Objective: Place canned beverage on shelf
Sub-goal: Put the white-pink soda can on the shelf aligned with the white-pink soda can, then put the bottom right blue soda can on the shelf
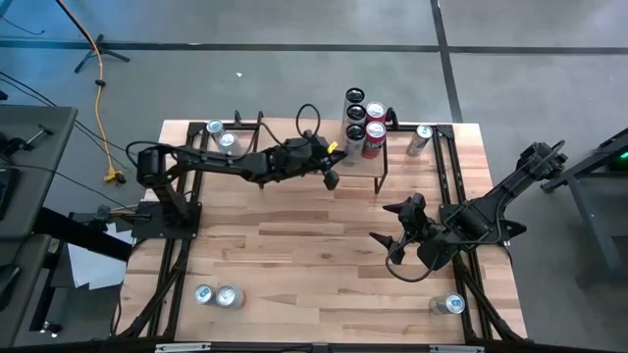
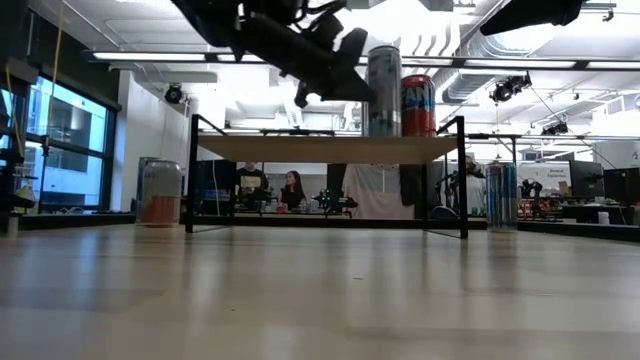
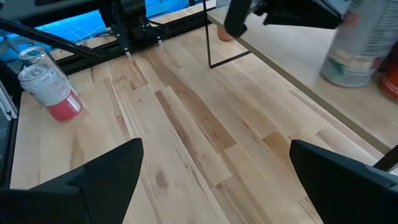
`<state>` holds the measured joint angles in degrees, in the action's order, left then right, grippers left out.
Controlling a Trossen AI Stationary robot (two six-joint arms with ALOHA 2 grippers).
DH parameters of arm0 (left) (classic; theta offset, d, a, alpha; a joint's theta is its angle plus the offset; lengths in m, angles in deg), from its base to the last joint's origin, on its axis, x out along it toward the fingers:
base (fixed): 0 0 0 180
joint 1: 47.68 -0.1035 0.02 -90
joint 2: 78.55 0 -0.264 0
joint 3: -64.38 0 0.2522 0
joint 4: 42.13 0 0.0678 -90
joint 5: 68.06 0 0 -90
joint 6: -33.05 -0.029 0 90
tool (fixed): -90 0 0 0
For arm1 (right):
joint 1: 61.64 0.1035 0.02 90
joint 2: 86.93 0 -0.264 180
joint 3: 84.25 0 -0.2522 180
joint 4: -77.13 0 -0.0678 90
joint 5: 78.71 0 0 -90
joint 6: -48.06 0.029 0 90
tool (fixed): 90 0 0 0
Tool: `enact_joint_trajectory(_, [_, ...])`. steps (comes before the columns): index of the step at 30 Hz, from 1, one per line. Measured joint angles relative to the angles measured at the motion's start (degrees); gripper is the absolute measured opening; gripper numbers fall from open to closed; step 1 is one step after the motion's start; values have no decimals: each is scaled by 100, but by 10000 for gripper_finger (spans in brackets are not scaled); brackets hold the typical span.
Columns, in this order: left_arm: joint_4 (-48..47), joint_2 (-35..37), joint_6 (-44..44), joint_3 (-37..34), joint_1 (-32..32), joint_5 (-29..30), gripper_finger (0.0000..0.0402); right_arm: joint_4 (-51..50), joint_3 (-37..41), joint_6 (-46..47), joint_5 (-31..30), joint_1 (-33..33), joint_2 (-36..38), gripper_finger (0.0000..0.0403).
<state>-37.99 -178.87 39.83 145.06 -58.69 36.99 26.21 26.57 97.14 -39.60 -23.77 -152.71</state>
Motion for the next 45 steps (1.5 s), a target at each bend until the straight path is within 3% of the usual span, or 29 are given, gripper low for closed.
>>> enact_joint_trajectory(8, [-40,-207,-1,277,-5,-92,0,-16,0,-2,2,0,0,390])
enact_joint_trajectory(14, [-592,191,-132,279,24,-97,0,-31,0,-2,2,0,0,390])
enact_joint_trajectory(23, [-2132,1681,-301,275,286,-420,0,1032,0,-164,5,-237,0,390])
enact_joint_trajectory(29, [-2367,2940,-468,132,858,-1133,0,2534,0,-1008,149,-586,0,390])
enact_joint_trajectory(33, [-2139,3821,-336,-538,1418,-1279,0,3603,0,-1553,327,-780,0,390])
enact_joint_trajectory(35, [-1878,4246,-84,-986,1716,-1174,0,3967,-2,-1882,480,-851,0,390])
enact_joint_trajectory(38, [-1609,4791,274,-1596,2212,-570,0,4111,-2,-2387,848,-953,-2,390])
enact_joint_trajectory(42, [-1573,5212,569,-2088,2705,207,0,4112,-2,-2363,1072,-1034,-12,390])
enact_joint_trajectory(45, [-1491,5335,655,-2225,2909,360,0,4108,-2,-2363,1234,-1051,-22,390])
